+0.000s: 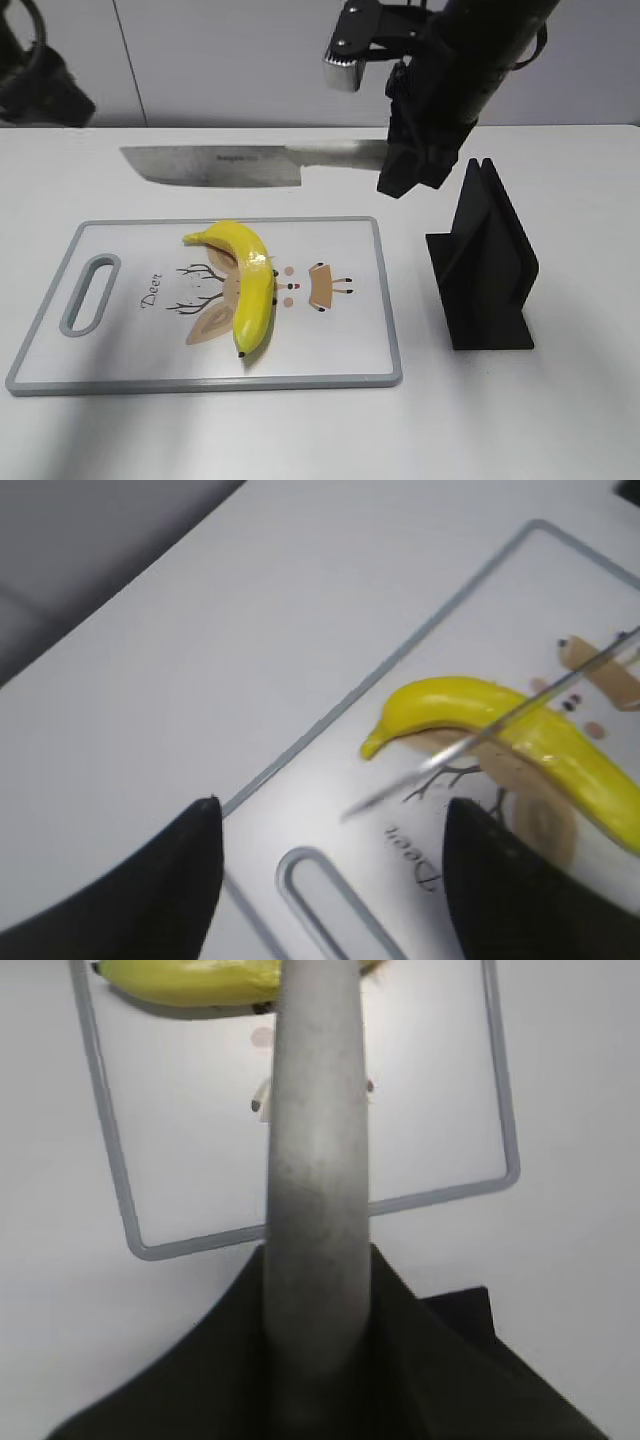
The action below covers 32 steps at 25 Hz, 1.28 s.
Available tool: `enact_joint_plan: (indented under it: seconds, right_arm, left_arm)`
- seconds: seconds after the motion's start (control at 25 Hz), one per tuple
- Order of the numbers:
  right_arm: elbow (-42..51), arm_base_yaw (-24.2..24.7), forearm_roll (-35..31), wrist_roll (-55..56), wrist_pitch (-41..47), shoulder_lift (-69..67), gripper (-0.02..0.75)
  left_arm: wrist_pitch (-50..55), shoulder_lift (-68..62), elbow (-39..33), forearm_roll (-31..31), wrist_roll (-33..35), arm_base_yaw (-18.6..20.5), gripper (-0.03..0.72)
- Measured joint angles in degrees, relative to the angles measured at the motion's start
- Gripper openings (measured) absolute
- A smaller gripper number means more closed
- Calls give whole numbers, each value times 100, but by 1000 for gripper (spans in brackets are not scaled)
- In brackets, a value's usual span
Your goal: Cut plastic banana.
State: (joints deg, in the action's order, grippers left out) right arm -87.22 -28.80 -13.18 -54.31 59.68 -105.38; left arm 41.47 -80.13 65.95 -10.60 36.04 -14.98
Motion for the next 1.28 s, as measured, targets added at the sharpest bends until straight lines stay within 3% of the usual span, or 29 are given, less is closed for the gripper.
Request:
enact_joint_plan:
  seconds: [0.12, 0.2, 0.4, 0.68, 0.92, 1.28]
  right_arm:
    - [-312, 0, 293, 904, 240, 0, 162]
    - [-563, 11, 349, 1250, 503, 0, 162]
    - [-1072, 11, 349, 2320, 866, 21, 162]
    - [-922, 11, 344, 4111, 916, 526, 162]
    - [205, 11, 328, 4567, 687, 1272, 162]
    - [2575, 11, 494, 5729, -807, 2947, 161]
  left_arm:
    - [665, 240, 0, 703, -1493, 430, 654]
    - [1323, 335, 0, 861, -1975, 756, 650]
    - [2705, 516, -18, 937, -2328, 1356, 616]
    - [2773, 2017, -826, 820, -2431, 1462, 582]
    - [2411, 4040, -1841, 816, -2448, 1462, 582]
    - [2611, 6748, -2943, 816, -2491, 1462, 582]
